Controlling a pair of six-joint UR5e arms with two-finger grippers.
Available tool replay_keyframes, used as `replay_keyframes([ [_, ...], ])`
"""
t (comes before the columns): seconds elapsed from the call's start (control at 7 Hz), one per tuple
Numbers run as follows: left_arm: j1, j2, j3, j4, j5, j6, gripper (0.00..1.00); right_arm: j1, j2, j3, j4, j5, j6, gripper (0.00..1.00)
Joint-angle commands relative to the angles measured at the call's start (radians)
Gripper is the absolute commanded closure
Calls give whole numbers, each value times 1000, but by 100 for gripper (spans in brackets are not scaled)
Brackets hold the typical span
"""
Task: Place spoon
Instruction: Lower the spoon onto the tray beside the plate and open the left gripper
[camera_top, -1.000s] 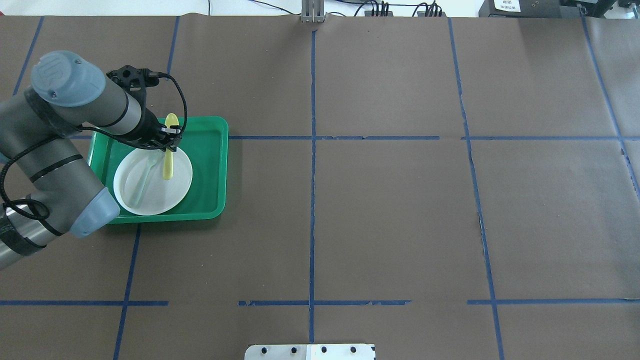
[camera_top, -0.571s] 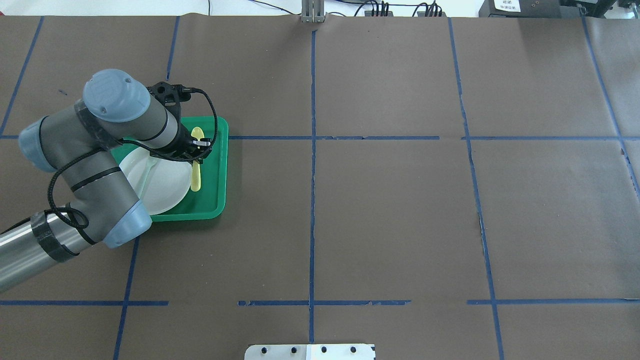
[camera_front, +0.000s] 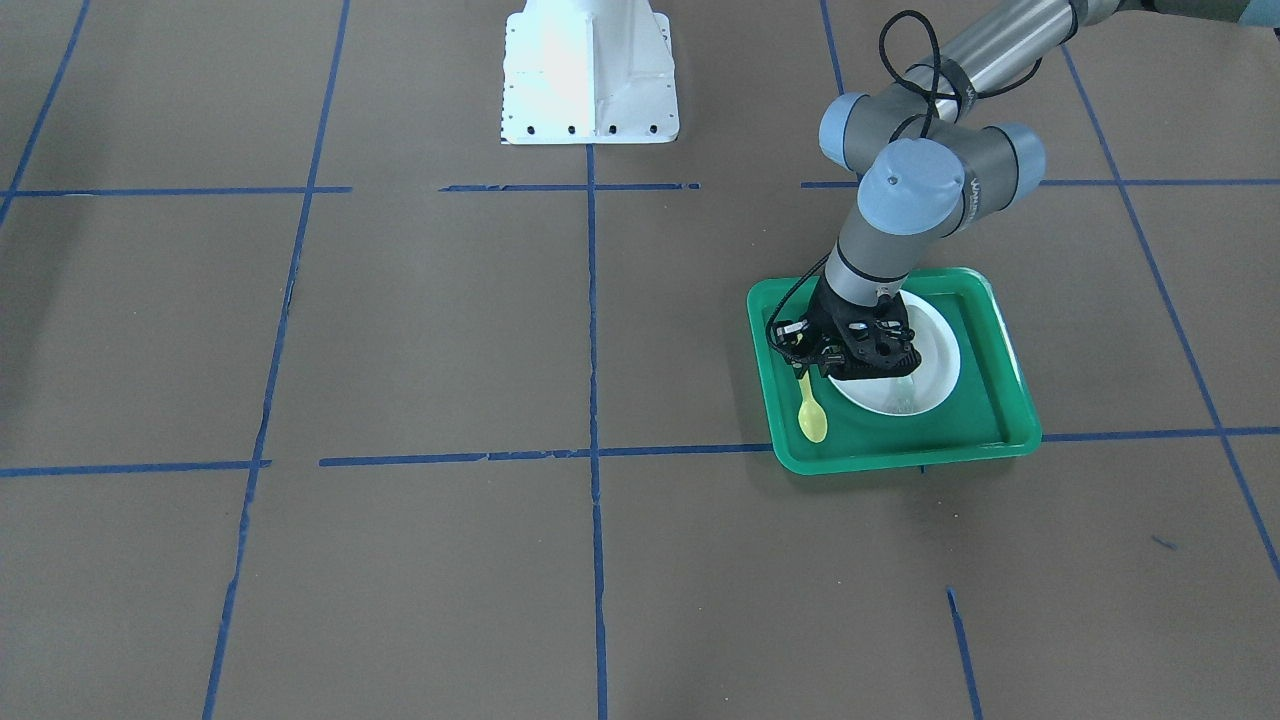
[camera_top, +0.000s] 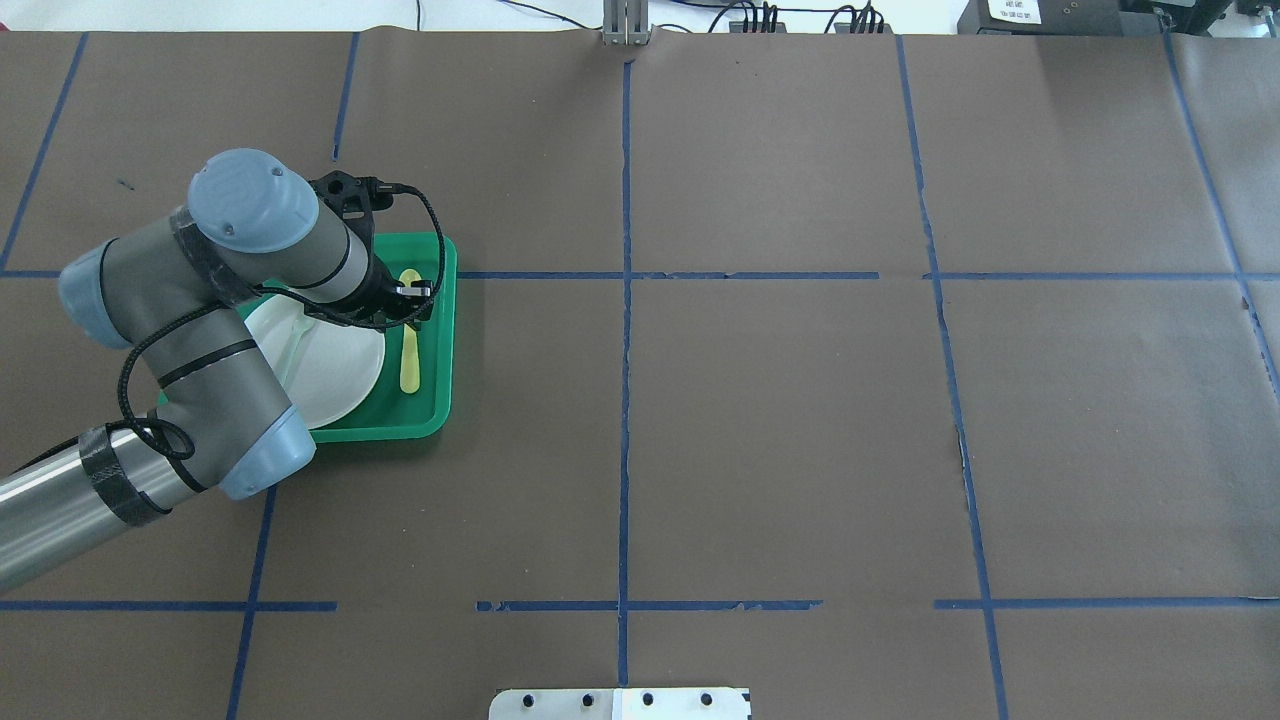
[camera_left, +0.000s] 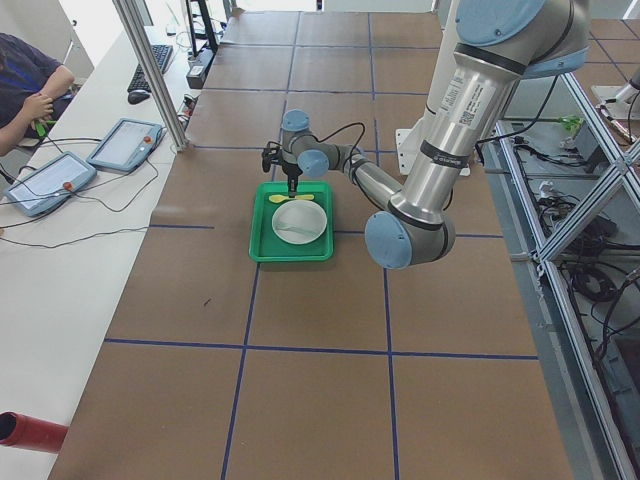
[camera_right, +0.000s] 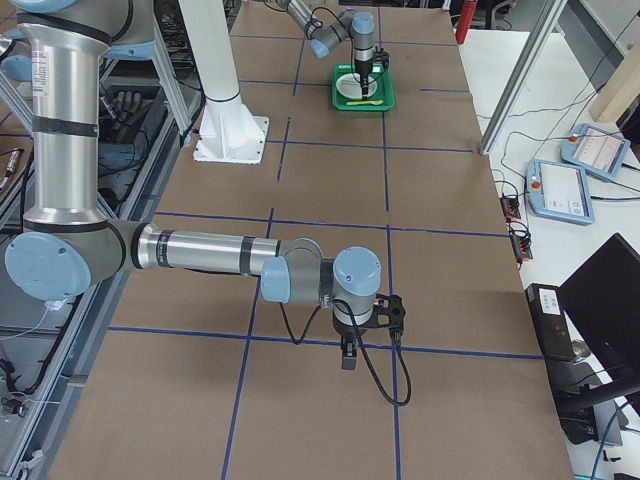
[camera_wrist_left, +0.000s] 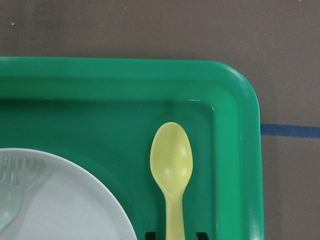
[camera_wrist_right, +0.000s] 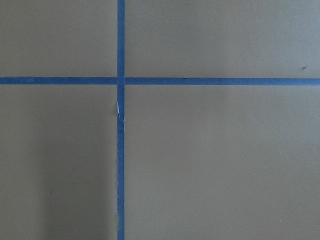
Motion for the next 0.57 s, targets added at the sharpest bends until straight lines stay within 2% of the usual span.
replay_keyframes([
  [0.0,0,4,-12,3,1,4,48,0,0,0,-1,0,0,0],
  [0.14,-11,6,-30,11,-2,44,48,0,0,0,-1,0,0,0],
  [0.29,-35,15,-56,15,-2,47,0,0,-1,0,-1,0,0,0],
  [0.43,-76,56,-93,15,-11,52,0,0,-1,0,-1,0,0,0],
])
